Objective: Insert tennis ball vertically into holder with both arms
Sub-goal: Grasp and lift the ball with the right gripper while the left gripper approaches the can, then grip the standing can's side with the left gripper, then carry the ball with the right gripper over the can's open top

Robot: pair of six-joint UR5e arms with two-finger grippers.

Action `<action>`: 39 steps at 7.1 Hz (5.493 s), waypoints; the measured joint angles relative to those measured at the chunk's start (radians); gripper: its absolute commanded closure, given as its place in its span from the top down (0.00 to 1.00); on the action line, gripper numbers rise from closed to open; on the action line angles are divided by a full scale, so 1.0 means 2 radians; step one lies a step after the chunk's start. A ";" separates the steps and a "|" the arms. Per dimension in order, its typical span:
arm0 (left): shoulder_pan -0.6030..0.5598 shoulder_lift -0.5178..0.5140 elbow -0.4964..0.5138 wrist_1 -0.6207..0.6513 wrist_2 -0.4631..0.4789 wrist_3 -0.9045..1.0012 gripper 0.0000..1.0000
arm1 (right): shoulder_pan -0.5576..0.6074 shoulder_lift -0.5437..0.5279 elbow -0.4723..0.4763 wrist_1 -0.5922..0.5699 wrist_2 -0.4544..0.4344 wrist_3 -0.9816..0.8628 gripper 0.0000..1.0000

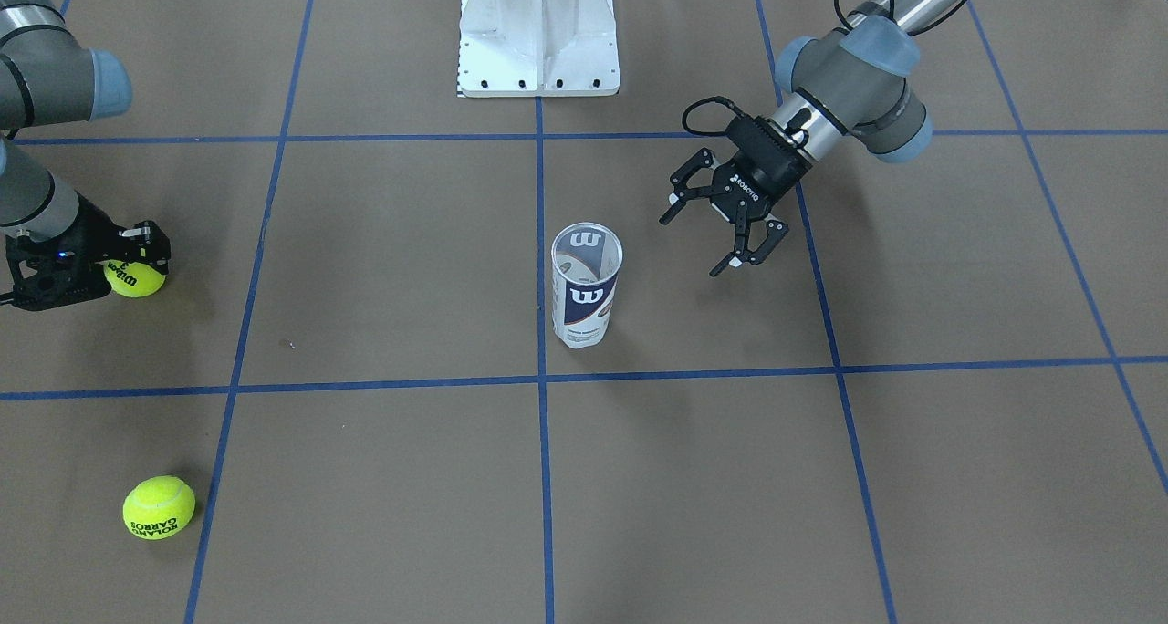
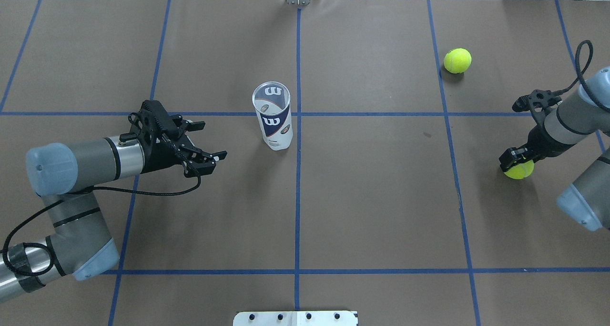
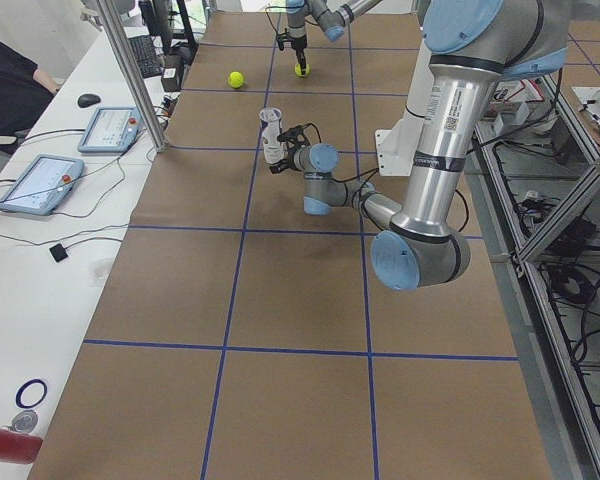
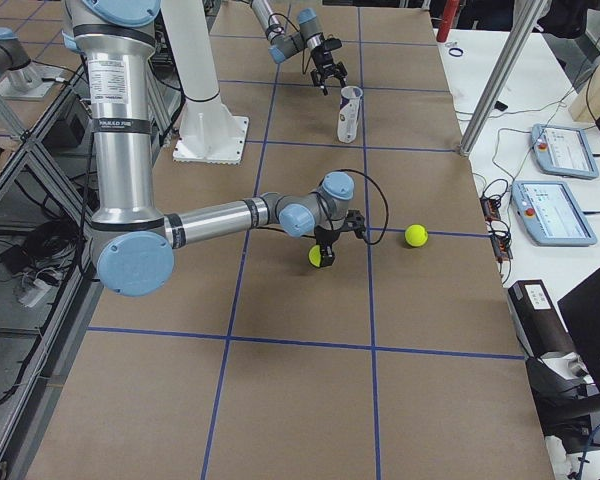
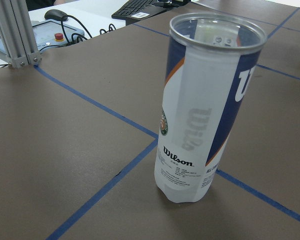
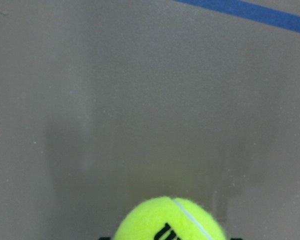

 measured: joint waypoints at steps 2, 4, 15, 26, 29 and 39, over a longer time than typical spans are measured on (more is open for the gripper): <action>0.000 0.000 0.001 0.001 0.000 0.000 1.00 | 0.027 0.015 0.024 -0.005 0.025 -0.001 0.00; 0.001 -0.003 0.006 0.002 0.000 0.000 0.99 | 0.060 0.049 0.032 -0.017 0.058 0.001 0.00; 0.047 -0.105 0.090 0.001 0.089 0.012 0.99 | 0.094 0.139 0.044 -0.058 0.104 0.008 0.00; 0.049 -0.145 0.137 -0.001 0.133 0.012 0.99 | 0.094 0.140 0.047 -0.058 0.103 0.008 0.00; 0.049 -0.156 0.148 -0.001 0.134 0.010 0.99 | 0.094 0.140 0.046 -0.058 0.103 0.008 0.00; 0.049 -0.166 0.161 -0.001 0.134 0.009 0.99 | 0.090 0.200 0.047 -0.080 0.114 0.046 0.00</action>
